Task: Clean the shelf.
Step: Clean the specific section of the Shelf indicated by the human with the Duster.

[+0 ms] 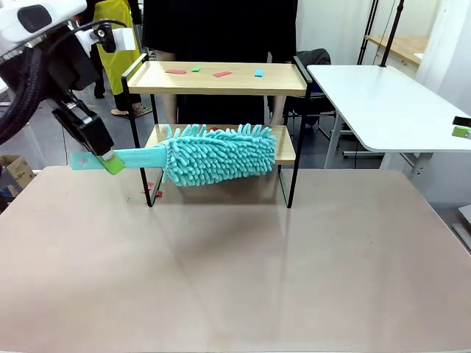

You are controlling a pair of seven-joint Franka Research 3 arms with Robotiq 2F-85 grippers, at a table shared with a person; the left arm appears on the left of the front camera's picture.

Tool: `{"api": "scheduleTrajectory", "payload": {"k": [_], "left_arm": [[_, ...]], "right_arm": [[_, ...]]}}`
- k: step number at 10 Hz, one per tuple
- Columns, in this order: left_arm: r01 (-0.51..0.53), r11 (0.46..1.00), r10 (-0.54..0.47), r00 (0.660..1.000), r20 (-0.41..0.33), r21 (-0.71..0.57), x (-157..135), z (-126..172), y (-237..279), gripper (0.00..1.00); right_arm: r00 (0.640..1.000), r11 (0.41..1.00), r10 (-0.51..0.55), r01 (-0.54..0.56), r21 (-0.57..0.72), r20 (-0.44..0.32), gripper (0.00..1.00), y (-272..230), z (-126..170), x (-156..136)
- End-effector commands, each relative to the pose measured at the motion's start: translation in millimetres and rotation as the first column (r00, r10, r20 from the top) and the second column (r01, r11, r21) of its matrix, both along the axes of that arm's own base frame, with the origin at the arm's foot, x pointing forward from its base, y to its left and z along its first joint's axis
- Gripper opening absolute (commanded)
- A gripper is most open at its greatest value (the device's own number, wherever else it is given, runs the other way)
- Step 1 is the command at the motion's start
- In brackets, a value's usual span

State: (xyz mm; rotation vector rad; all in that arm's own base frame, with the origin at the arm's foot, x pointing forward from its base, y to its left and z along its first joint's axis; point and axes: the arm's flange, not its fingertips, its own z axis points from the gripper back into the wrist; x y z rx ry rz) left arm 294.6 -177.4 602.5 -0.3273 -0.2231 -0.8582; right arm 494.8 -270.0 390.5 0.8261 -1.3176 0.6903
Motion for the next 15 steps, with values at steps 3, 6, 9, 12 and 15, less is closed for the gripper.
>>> {"api": "scheduleTrajectory", "payload": {"k": [3, 6, 9, 12, 15], "left_arm": [[-0.192, 0.978, 0.188, 0.981, -0.054, -0.083, 12, -6, -28, 0.13], [-0.204, 0.962, 0.194, 0.978, -0.074, -0.183, 25, -30, -52, 0.13], [-0.341, 0.907, 0.339, 0.939, -0.050, -0.248, 34, -45, -86, 0.13], [-0.408, 0.879, 0.408, 0.911, -0.055, -0.247, 47, -55, -149, 0.13], [-0.537, 0.812, 0.547, 0.837, -0.019, -0.228, 59, -62, -187, 0.13]], "right_arm": [[1.000, 1.000, 0.002, -0.002, -0.004, 0.004, 1.00, 2, 3, 1], [1.000, 1.000, 0.002, -0.002, -0.004, 0.004, 1.00, 2, 3, 1], [1.000, 1.000, 0.002, -0.002, -0.004, 0.004, 1.00, 2, 3, 1], [1.000, 1.000, 0.002, -0.002, -0.004, 0.004, 1.00, 2, 3, 1], [1.000, 1.000, 0.002, -0.002, -0.004, 0.004, 1.00, 2, 3, 1]]}}
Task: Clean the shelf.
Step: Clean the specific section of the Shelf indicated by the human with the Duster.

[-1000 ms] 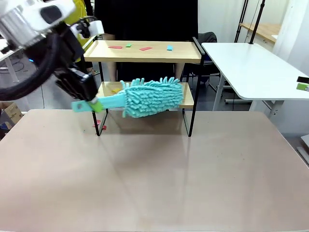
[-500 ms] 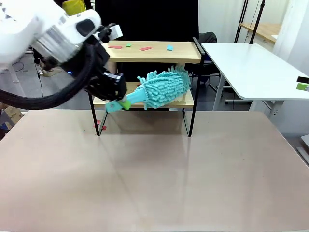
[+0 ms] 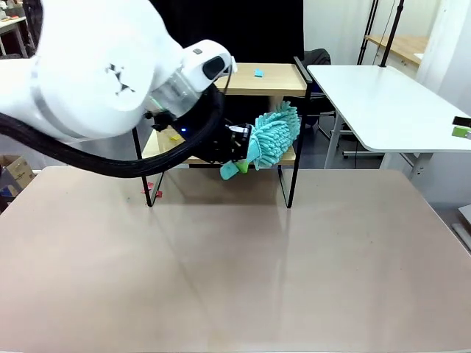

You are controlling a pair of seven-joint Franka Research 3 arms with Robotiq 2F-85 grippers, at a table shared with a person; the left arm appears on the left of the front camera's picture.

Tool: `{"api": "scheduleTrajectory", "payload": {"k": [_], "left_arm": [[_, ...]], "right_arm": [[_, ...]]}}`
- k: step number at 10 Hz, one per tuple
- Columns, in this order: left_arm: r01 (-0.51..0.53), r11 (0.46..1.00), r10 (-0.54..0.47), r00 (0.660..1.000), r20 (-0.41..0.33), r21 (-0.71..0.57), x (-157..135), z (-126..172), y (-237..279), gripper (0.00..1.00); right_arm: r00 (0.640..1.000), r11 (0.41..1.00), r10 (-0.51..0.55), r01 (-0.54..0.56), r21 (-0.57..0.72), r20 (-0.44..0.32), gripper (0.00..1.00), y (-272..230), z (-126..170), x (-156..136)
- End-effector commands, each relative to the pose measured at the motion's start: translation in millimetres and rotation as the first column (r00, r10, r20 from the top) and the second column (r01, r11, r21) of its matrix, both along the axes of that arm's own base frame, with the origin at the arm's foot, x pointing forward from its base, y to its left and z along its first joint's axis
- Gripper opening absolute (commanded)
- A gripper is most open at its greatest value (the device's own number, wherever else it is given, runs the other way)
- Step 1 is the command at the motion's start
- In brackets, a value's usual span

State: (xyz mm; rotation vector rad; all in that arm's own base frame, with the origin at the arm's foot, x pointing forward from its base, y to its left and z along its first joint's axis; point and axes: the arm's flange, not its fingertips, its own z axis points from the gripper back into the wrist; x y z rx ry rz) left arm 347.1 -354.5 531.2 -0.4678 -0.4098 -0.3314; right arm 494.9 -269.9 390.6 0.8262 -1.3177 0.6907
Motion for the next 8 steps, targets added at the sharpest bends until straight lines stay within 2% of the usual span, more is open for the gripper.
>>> {"api": "scheduleTrajectory", "payload": {"k": [1, 4, 8], "left_arm": [[-0.108, 0.994, 0.108, 0.994, 0.025, 0.026, 7, 10, -21, 0.13], [-0.164, 0.985, 0.163, 0.986, 0.024, 0.043, 11, 15, -43, 0.13], [-0.230, 0.970, 0.228, 0.973, 0.025, 0.084, 46, 8, -78, 0.13]], "right_arm": [[1.000, 1.000, 0.002, -0.002, -0.004, 0.004, 1.00, 2, 3, 1], [1.000, 1.000, 0.002, -0.002, -0.004, 0.004, 1.00, 2, 3, 1], [1.000, 1.000, 0.002, -0.002, -0.004, 0.004, 1.00, 2, 3, 1]]}}
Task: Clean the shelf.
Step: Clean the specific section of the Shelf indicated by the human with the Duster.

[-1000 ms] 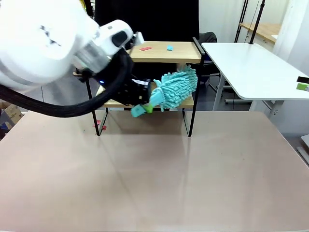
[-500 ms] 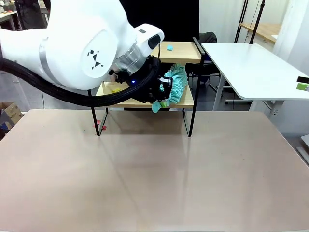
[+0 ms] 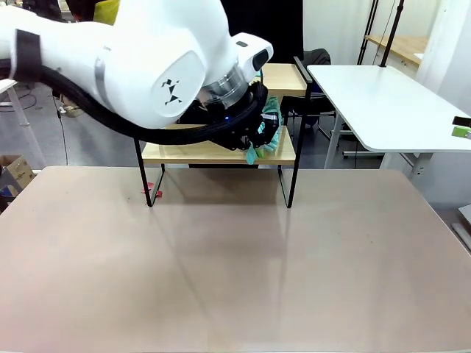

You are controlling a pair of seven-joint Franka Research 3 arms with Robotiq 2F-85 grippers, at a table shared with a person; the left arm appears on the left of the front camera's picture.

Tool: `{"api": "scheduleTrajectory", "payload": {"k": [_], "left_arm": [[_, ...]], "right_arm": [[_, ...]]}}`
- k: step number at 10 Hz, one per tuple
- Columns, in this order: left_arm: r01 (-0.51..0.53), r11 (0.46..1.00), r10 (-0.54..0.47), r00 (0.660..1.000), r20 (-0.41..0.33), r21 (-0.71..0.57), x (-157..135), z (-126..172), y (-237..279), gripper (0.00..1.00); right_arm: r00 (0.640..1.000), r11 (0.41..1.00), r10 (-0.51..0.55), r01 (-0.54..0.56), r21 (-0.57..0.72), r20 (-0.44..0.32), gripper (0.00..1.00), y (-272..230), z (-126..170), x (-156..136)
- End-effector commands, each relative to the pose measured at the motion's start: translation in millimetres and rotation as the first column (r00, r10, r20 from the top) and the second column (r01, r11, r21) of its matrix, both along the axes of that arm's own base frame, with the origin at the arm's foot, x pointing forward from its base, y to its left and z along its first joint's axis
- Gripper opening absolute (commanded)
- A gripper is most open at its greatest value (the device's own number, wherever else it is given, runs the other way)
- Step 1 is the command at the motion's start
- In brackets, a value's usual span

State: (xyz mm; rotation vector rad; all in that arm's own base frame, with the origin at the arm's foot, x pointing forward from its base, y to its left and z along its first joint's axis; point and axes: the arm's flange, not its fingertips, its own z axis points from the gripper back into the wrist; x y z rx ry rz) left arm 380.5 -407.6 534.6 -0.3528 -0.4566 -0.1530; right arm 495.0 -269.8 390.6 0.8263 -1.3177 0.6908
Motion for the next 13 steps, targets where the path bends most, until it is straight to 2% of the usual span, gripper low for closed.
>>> {"api": "scheduleTrajectory", "payload": {"k": [1, 3, 5, 7, 8, 10, 13], "left_arm": [[-0.003, 1.000, 0.003, 0.999, -0.043, -0.003, 25, -2, -32, 0.13], [-0.019, 1.000, 0.020, 0.997, -0.071, 0.016, 38, -15, -42, 0.13], [-0.032, 0.998, 0.038, 0.995, -0.094, 0.062, 40, -25, -41, 0.13], [-0.080, 0.995, 0.084, 0.992, -0.091, 0.055, 41, -25, -40, 0.13], [0.001, 0.999, 0.003, 0.995, -0.097, 0.041, 40, -33, -33, 0.13], [-0.016, 0.999, 0.020, 0.995, -0.098, 0.044, 40, -31, -33, 0.13], [-0.024, 0.995, 0.040, 0.986, -0.160, 0.100, 46, -36, -12, 0.13]], "right_arm": [[1.000, 1.000, 0.002, -0.002, -0.004, 0.004, 1.00, 2, 3, 1], [1.000, 1.000, 0.002, -0.002, -0.004, 0.004, 1.00, 2, 3, 1], [1.000, 1.000, 0.002, -0.002, -0.004, 0.004, 1.00, 2, 3, 1], [1.000, 1.000, 0.002, -0.002, -0.004, 0.004, 1.00, 2, 3, 1], [1.000, 1.000, 0.002, -0.002, -0.004, 0.004, 1.00, 2, 3, 1], [1.000, 1.000, 0.002, -0.002, -0.004, 0.004, 1.00, 2, 3, 1], [1.000, 1.000, 0.002, -0.002, -0.004, 0.004, 1.00, 2, 3, 1]]}}
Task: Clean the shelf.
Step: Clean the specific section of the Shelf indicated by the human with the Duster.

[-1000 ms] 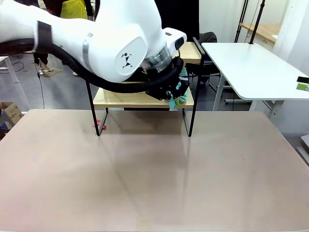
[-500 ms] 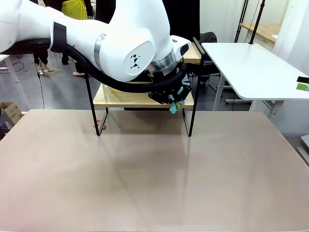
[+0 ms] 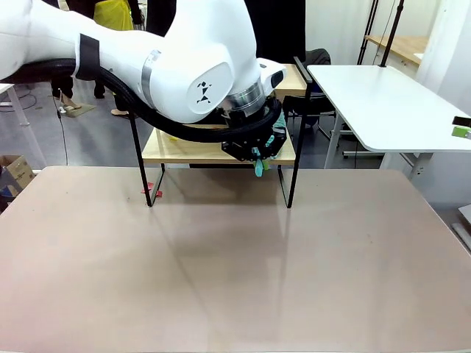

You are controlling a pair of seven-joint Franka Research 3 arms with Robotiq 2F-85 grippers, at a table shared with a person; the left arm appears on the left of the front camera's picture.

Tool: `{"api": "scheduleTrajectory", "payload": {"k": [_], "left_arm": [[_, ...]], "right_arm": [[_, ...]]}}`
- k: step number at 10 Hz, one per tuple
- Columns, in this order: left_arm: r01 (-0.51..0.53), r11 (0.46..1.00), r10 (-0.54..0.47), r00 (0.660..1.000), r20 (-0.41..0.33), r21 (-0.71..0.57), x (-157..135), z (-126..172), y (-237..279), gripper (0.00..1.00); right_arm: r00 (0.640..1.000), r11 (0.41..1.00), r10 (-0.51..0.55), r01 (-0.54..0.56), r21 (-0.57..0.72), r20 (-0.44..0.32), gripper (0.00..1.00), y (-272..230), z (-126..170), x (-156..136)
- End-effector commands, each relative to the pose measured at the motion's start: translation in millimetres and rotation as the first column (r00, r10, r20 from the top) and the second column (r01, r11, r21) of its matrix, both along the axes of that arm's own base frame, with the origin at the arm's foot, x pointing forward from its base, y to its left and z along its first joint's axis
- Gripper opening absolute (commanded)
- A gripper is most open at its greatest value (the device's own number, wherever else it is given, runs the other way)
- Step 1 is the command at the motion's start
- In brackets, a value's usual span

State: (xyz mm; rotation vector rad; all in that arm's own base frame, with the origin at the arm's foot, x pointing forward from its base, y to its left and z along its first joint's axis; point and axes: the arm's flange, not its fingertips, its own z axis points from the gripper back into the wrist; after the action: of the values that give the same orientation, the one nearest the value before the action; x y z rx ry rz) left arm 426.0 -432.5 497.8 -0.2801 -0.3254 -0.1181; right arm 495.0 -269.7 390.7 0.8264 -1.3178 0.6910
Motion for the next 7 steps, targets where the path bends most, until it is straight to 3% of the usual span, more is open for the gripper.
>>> {"api": "scheduleTrajectory", "payload": {"k": [1, 4, 7], "left_arm": [[-0.021, 0.999, 0.022, 0.999, -0.031, 0.028, 0, 1, 23, 0.13], [-0.073, 0.990, 0.080, 0.995, -0.052, 0.120, 0, 3, 59, 0.13], [-0.125, 0.948, 0.139, 0.990, -0.026, 0.294, -8, 2, 96, 0.13]], "right_arm": [[1.000, 1.000, 0.002, -0.001, -0.004, 0.004, 1.00, 2, 2, 1], [1.000, 1.000, 0.002, -0.001, -0.004, 0.004, 1.00, 2, 2, 1], [1.000, 1.000, 0.002, -0.001, -0.004, 0.004, 1.00, 2, 2, 1]]}}
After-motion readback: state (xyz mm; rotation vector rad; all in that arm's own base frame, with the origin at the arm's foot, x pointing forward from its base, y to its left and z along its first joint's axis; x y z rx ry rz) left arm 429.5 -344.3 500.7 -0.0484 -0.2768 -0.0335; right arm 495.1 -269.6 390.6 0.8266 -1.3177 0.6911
